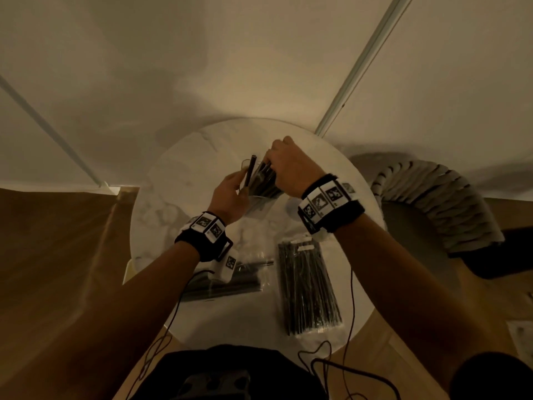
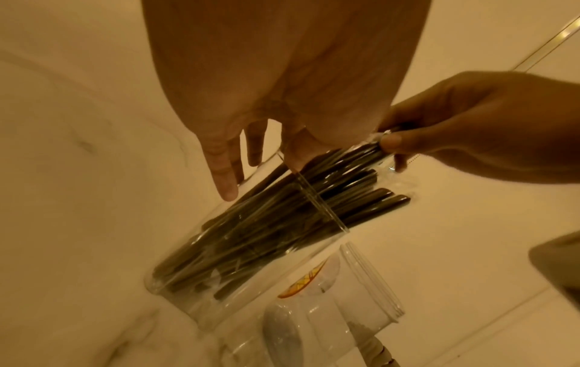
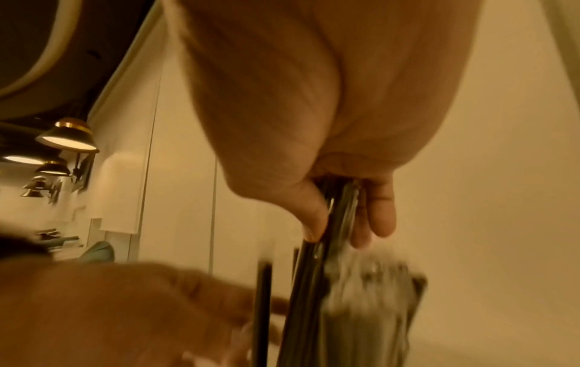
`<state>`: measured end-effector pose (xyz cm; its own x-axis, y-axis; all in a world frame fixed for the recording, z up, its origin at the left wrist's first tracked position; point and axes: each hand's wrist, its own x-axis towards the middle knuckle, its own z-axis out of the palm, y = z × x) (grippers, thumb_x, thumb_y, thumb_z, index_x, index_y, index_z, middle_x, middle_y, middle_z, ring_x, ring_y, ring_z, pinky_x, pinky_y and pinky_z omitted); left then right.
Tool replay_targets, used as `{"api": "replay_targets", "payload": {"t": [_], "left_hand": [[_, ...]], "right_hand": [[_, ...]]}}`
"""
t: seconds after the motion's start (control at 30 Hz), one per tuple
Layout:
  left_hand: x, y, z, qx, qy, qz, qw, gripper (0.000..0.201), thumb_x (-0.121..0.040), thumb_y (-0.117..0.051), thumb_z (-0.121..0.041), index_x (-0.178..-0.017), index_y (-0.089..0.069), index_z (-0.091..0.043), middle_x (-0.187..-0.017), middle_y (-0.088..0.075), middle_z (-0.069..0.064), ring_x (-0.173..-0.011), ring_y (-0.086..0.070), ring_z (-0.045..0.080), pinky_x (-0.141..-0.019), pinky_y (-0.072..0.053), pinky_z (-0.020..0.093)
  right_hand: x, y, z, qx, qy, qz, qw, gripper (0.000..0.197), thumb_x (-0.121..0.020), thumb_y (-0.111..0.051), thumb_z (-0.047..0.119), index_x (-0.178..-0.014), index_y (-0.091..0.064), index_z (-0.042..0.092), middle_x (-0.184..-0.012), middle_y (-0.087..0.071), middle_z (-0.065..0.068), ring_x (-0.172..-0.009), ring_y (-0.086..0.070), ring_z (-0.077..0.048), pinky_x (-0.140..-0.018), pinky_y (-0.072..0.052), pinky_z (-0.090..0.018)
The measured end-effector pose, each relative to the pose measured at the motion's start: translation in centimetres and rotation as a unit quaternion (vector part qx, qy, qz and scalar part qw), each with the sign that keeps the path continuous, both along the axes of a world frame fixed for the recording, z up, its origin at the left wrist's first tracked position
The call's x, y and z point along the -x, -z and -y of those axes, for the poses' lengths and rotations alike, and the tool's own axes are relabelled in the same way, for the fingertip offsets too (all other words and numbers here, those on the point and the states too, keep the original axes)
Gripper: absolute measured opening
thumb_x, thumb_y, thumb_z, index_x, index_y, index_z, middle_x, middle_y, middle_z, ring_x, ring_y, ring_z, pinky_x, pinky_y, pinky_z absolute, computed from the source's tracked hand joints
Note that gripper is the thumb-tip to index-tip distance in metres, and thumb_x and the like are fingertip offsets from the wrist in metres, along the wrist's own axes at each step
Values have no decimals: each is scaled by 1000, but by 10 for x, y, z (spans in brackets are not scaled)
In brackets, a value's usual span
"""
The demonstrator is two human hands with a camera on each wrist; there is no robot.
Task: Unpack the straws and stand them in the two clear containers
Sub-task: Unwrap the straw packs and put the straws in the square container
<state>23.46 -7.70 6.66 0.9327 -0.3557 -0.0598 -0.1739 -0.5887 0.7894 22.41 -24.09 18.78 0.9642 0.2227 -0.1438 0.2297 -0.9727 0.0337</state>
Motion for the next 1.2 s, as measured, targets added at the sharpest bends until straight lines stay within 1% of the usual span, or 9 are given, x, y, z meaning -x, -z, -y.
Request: {"api": "replay_targets", "payload": {"t": [0.33,0.43,0.5,0.57,0.67,0.8,0.97,1.1,1.2], "left_hand": [[-1,3,0,10,-5,10,1000,50,-97,-51,-14,-146,-46,-21,-148,-47,5,-120,-55,23,-101,-36,23],[-1,4,-2,12,-2,13,1000,50,-96,-52,-15,-146,-46,-21,-147,-48,5,-117,-56,23,-97,-35,19],[-1,4,-3,12,-2,10,1000,50,-96,-51,-15,-146,-45,-20,-147,-47,5,-119,-55,23,-98,-34,19],[-1,2,-2,14,-1,5,1000,50,-96,-51,-15,-146,-45,-20,-148,-47,5,-121,-55,23,-102,-37,23],[0,1,-2,15,6,3,1000,50,-96,-51,-14,-145,-46,-20,-146,-49,6,-121,-56,25,-106,-41,30],[1,-1,-2,12,0,10,1000,49,-96,-52,-14,-145,-47,-21,-144,-52,4,-116,-58,23,-98,-38,23],[2,-7,-1,5,-22,-23,999,43,-99,-52,-24,-141,-51,-25,-142,-54,0,-118,-57,21,-92,-39,24],[1,-8,-4,0,-14,-22,1000,47,-98,-53,-24,-144,-48,-26,-145,-51,0,-121,-56,20,-93,-35,19],[0,-8,-4,7,-18,-27,999,47,-98,-54,-23,-144,-47,-24,-147,-49,2,-125,-55,20,-94,-32,14]], "right_hand": [[23,26,-4,-125,1,115,985,46,-92,-28,33,-117,-62,16,-120,-60,-1,-107,-44,-26,-90,-37,-40],[28,39,-2,-110,16,144,983,41,-95,-40,30,-129,-58,15,-136,-56,-3,-130,-44,-26,-108,-33,-42],[37,57,-3,-97,19,129,987,45,-97,-43,20,-141,-48,10,-151,-45,-6,-148,-27,-25,-121,-19,-48],[45,71,-6,-103,4,123,987,50,-97,-38,12,-147,-41,5,-156,-37,-11,-153,-13,-26,-123,-13,-51],[49,73,-8,-201,13,135,970,45,-102,-33,11,-145,-43,3,-155,-39,-14,-153,-14,-24,-124,-10,-49],[43,50,-9,-362,108,156,913,36,-105,-36,28,-137,-49,18,-146,-47,-5,-141,-34,-18,-120,-25,-48],[25,54,-13,-259,100,120,953,49,-93,-48,61,-138,-44,44,-161,-20,5,-151,-10,-29,-117,-13,-52],[12,71,-10,-286,81,142,944,24,-96,-53,34,-105,-69,19,-132,-57,-4,-128,-41,-33,-109,-38,-53],[11,70,-4,-313,78,178,930,14,-94,-55,19,-97,-66,11,-106,-63,-5,-108,-46,-25,-96,-44,-43]]}}
